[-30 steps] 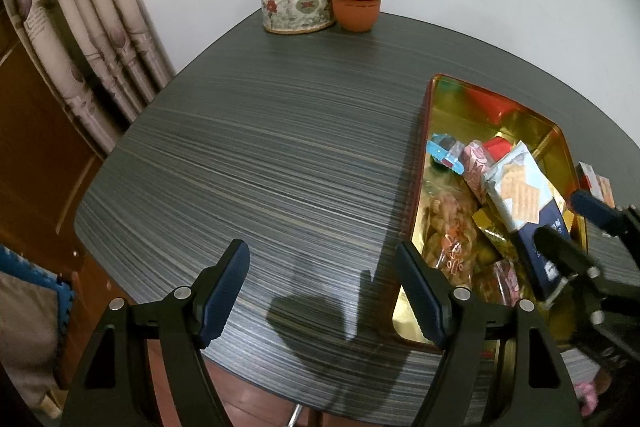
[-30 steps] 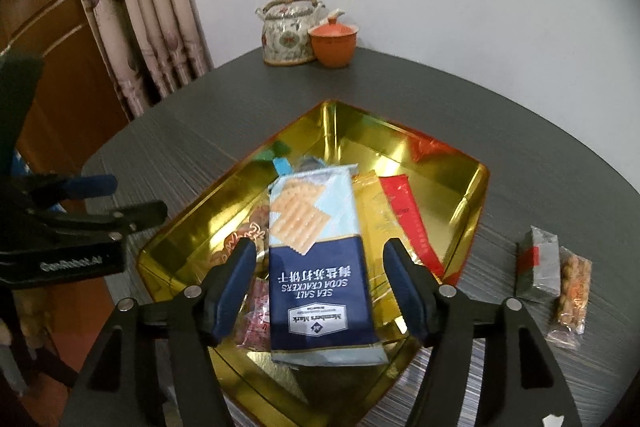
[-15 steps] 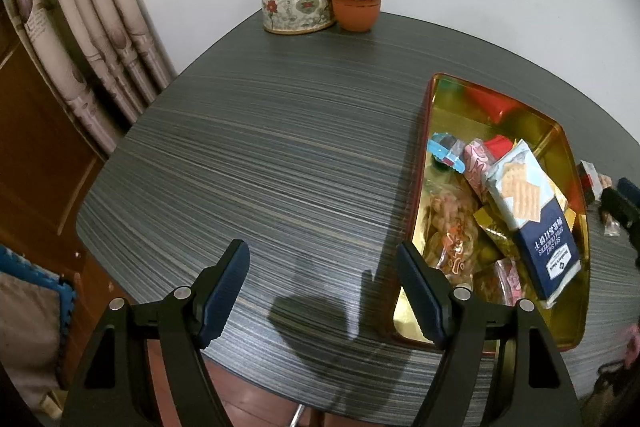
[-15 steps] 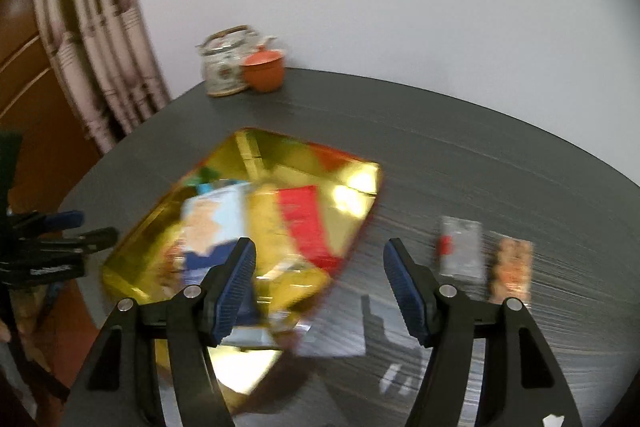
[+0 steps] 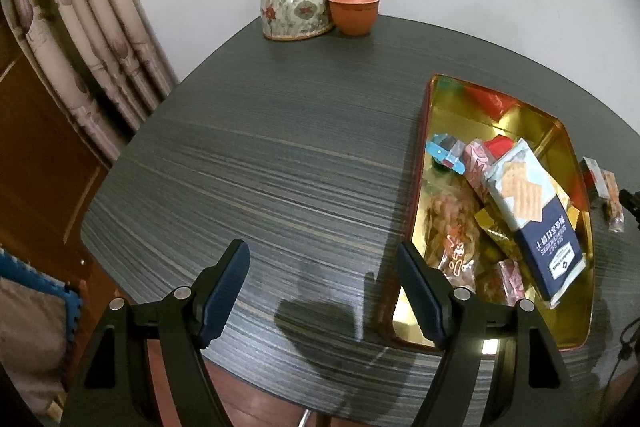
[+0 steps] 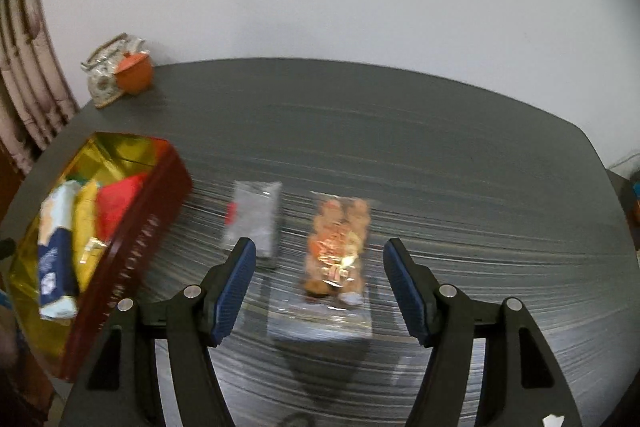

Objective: Organize snacks
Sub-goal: 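Move the right gripper to the clear twisted-snack packet and grasp it, then lift the twisted-snack packet with the right gripper while the left gripper grasps the red-tagged clear bag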

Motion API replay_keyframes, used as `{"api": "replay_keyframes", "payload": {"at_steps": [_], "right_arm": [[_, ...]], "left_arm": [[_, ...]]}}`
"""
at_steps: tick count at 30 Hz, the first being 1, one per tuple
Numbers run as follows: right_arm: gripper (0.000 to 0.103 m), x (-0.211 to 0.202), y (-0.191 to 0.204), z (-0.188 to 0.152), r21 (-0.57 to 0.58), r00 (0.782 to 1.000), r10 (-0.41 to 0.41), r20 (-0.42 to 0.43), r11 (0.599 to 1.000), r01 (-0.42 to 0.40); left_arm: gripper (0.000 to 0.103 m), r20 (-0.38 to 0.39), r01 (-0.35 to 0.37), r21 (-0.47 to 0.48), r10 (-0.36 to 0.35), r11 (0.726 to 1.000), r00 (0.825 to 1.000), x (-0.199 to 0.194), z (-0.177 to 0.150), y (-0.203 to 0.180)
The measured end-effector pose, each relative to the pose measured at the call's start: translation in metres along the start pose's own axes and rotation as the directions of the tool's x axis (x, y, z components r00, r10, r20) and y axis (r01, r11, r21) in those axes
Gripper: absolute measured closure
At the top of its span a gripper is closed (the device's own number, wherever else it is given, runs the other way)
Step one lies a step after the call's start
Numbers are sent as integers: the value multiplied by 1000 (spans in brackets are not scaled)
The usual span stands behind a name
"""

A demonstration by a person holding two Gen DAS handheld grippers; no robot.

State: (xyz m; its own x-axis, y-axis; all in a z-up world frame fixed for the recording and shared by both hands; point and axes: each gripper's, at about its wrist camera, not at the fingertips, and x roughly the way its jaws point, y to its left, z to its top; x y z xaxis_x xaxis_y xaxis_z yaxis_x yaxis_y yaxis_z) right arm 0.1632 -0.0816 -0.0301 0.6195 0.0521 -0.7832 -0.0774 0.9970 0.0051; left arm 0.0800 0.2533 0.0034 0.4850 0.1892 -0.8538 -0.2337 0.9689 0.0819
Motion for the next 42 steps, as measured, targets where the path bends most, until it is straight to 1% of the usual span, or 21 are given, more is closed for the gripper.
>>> {"api": "replay_keyframes", "payload": {"at_steps": [6,9,11,15,17,19,22,24,25,31,34,42], "right_arm": [[41,25,-5,1,0,999,-22,-38,1000,22],[41,38,-6,2,10,998,-34,-53,999,34],[42,44,-8,2,23,998,-25,-60,999,26],[49,52,-11,2,29,998,-20,-64,999,22],[50,54,-10,3,21,998,-19,-56,1000,20],[54,55,-9,3,10,998,-18,-52,1000,19],[62,56,-10,3,-3,999,-22,-41,1000,21],[67,55,-12,2,-15,999,-17,-32,1000,16],[68,54,-14,2,-18,999,-16,-27,1000,16],[69,49,-32,-4,-8,1000,-27,-14,1000,27],[69,50,-38,-3,-5,999,-45,-18,999,45],[69,44,-81,-9,29,995,-98,-21,995,99]], "left_arm": [[27,19,6,15,-6,1000,1000,-2,0,-3],[27,43,8,26,-9,1000,999,-5,1,-6],[27,50,13,31,-14,999,999,-5,1,-8],[27,51,14,53,-17,998,999,-2,0,-13],[27,64,1,73,-6,997,998,-3,-1,-17],[27,83,-8,93,0,996,997,-7,-1,-20],[27,109,-41,128,27,991,994,-12,-1,-26],[27,113,-61,148,45,987,993,-13,-2,-31],[27,108,-60,158,43,986,993,-14,-2,-34],[27,99,-32,194,13,981,995,-20,0,-58],[27,95,14,211,-34,977,995,-25,4,-78],[27,77,118,270,-144,956,987,-33,17,-138]]}}
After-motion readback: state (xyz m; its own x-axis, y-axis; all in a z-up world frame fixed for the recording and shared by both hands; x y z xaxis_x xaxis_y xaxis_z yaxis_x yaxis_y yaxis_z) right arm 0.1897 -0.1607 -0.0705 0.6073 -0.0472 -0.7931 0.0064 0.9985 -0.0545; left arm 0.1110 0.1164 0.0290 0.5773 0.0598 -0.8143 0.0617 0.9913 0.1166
